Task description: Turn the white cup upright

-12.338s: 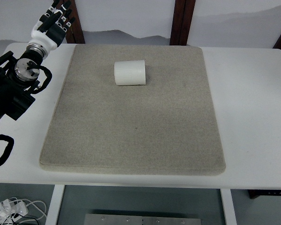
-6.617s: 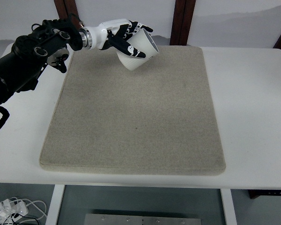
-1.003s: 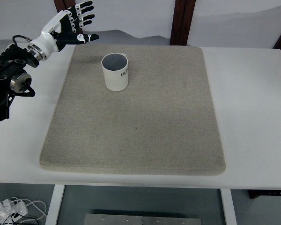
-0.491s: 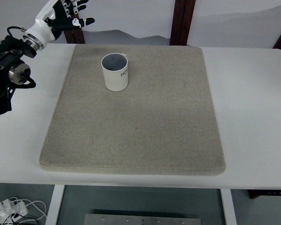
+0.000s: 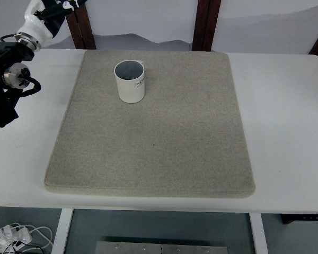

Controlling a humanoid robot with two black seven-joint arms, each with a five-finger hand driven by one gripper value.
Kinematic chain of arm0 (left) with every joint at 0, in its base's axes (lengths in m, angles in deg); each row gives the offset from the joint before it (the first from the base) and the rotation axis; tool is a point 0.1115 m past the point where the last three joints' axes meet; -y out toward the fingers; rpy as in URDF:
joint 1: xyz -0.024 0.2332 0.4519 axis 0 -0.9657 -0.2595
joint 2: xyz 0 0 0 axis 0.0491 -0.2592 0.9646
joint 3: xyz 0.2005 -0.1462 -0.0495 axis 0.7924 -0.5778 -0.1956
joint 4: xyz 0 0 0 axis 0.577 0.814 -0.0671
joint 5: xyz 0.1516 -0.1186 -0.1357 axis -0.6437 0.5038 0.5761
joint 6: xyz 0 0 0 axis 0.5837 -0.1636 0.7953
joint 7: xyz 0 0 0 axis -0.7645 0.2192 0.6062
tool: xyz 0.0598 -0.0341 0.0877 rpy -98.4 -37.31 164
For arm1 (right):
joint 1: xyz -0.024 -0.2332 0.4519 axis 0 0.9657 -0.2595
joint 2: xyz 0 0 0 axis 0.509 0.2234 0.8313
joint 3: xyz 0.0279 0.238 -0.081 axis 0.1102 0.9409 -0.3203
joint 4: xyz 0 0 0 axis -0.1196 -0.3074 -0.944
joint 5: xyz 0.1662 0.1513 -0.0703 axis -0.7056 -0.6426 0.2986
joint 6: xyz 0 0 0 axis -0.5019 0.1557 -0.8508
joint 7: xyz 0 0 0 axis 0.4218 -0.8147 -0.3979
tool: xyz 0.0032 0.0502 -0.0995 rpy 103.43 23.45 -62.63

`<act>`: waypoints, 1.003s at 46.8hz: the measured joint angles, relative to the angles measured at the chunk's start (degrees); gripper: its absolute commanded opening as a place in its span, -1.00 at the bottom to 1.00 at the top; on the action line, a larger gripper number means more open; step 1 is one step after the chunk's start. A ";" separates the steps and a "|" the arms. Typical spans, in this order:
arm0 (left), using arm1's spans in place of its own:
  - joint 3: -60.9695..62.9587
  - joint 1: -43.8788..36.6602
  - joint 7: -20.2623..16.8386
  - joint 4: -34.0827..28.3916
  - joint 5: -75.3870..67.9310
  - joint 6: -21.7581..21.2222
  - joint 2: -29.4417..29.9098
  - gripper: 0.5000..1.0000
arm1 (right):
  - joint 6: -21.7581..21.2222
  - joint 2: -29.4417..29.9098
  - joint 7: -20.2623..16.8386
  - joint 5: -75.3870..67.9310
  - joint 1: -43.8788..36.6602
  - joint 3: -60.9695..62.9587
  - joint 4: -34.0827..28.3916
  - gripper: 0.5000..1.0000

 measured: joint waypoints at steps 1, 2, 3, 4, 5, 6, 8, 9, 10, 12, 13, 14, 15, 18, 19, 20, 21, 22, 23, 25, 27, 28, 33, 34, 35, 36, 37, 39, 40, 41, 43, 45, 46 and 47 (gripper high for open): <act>-0.06 -0.09 1.44 0.01 0.48 0.00 0.00 0.97 | 0.00 0.00 0.01 0.00 0.00 -0.01 0.00 0.81; -0.16 -0.18 2.76 0.02 1.02 0.01 0.00 0.98 | 0.00 0.00 0.01 0.00 0.00 -0.01 -0.01 0.81; -0.27 -0.24 4.24 0.01 1.65 0.02 -0.01 0.98 | 0.00 0.00 0.01 0.00 0.00 0.00 0.00 0.81; -0.41 -0.28 5.51 0.01 2.20 0.04 -0.01 0.98 | 0.00 0.00 0.01 0.00 0.00 0.01 0.00 0.81; -0.52 -0.32 6.84 0.01 2.69 0.06 -0.01 0.98 | 0.00 0.00 0.01 0.00 0.00 0.00 0.00 0.81; -0.62 -0.38 8.07 0.02 3.10 0.08 -0.01 0.98 | 0.00 0.00 0.01 0.00 0.00 -0.01 0.00 0.81; -0.83 -0.43 10.45 0.01 4.04 0.10 -0.06 0.98 | 0.00 0.00 0.01 0.00 0.00 -0.02 0.00 0.81; -1.00 -0.44 11.44 0.00 4.58 0.11 -0.08 0.98 | 0.00 0.00 0.01 0.00 0.00 -0.02 0.00 0.81; -1.27 -0.48 12.49 -0.02 5.18 0.12 -0.08 0.98 | 0.00 0.00 0.01 0.00 0.00 -0.02 0.00 0.81; -1.97 -0.78 13.99 -0.09 6.58 0.12 -0.09 0.98 | 0.00 0.00 0.00 0.00 0.00 -0.03 0.00 0.81; -2.51 -1.05 14.37 -0.10 7.24 0.12 -0.09 0.98 | 0.00 0.00 0.02 0.00 0.00 -0.03 0.00 0.81; -3.00 -1.39 14.99 -0.10 7.86 0.12 -0.09 0.98 | 0.00 0.00 0.01 0.00 -0.01 -0.03 0.00 0.81; -3.55 -1.91 15.71 -0.09 8.59 0.12 -0.10 0.99 | 0.00 0.00 0.01 0.00 0.00 -0.03 0.00 0.81; -5.86 -2.69 17.29 -0.10 10.26 0.12 -0.19 0.98 | 0.00 0.00 0.01 0.00 0.00 -0.02 0.00 0.81; -6.52 -2.79 17.87 -0.10 10.56 0.12 -0.19 0.99 | 0.00 0.00 0.01 0.00 0.00 0.00 0.00 0.81; -7.70 -2.88 18.17 -0.10 11.06 0.10 -0.20 0.98 | -0.02 0.00 0.01 0.00 0.00 0.09 0.00 0.81; -8.61 -3.02 18.55 -0.11 11.36 0.09 -0.27 0.98 | -0.08 0.00 0.00 0.00 0.00 0.21 0.00 0.81; -9.75 -3.32 18.76 -0.15 11.76 0.07 -0.37 0.98 | -0.14 0.00 0.01 0.00 -0.01 0.33 0.00 0.81; -10.71 -3.64 18.95 -0.16 11.91 0.06 -0.47 0.98 | -0.19 0.00 0.01 -0.01 -0.01 0.37 0.00 0.81; -12.48 -4.33 19.06 -0.29 12.14 0.04 -0.65 0.98 | -0.28 0.00 0.01 -0.02 0.00 0.33 0.00 0.81; -14.73 -4.79 19.08 -0.37 12.19 0.03 -0.74 0.98 | -0.33 0.00 0.01 -0.06 0.00 0.30 -0.04 0.81; -15.89 -4.96 19.06 -0.41 12.21 0.03 -0.82 0.99 | -0.34 0.00 0.01 -0.08 0.00 0.31 -0.05 0.81; -19.55 -5.85 18.89 -0.63 12.26 0.09 -1.89 0.98 | -0.43 0.00 0.00 -0.16 0.00 0.37 -0.07 0.81; -19.97 -6.01 18.80 -0.65 12.30 0.09 -2.14 0.98 | -0.48 0.00 0.00 -0.16 0.00 0.35 -0.08 0.81; -20.29 -6.09 18.71 -0.65 12.36 0.09 -2.35 0.98 | -0.50 0.00 0.00 -0.16 0.00 0.31 -0.08 0.81; -20.77 -6.12 18.55 -0.68 12.43 0.09 -2.55 0.98 | -0.51 0.00 -0.01 -0.16 0.00 0.28 -0.08 0.81; -21.25 -6.12 18.39 -0.80 12.52 0.09 -2.69 0.98 | -0.52 0.00 -0.01 -0.15 0.03 0.26 -0.08 0.81; -22.01 -6.15 18.17 -1.02 12.56 0.07 -2.94 0.98 | -0.53 0.00 -0.01 -0.10 0.06 0.24 -0.09 0.81; -22.29 -6.15 18.14 -1.11 12.57 0.06 -3.12 0.98 | -0.53 0.00 -0.01 -0.08 0.10 0.24 -0.09 0.81; -22.47 -6.15 18.06 -1.25 12.57 0.04 -3.34 0.98 | -0.53 0.00 -0.01 -0.05 0.15 0.24 -0.09 0.81; -22.72 -6.16 17.99 -1.34 12.56 -0.04 -3.85 0.98 | -0.53 0.00 -0.01 -0.03 0.17 0.26 -0.09 0.81; -22.96 -6.17 17.81 -1.36 12.52 -0.06 -4.23 0.98 | -0.53 0.00 -0.01 -0.04 0.20 0.35 -0.08 0.81; -23.14 -6.17 17.65 -1.39 12.51 -0.10 -4.33 0.98 | -0.53 0.00 -0.01 -0.05 0.22 0.36 -0.08 0.81; -23.36 -6.17 17.30 -1.42 12.50 -0.14 -4.37 0.98 | -0.53 0.00 -0.01 -0.09 0.25 0.38 -0.08 0.81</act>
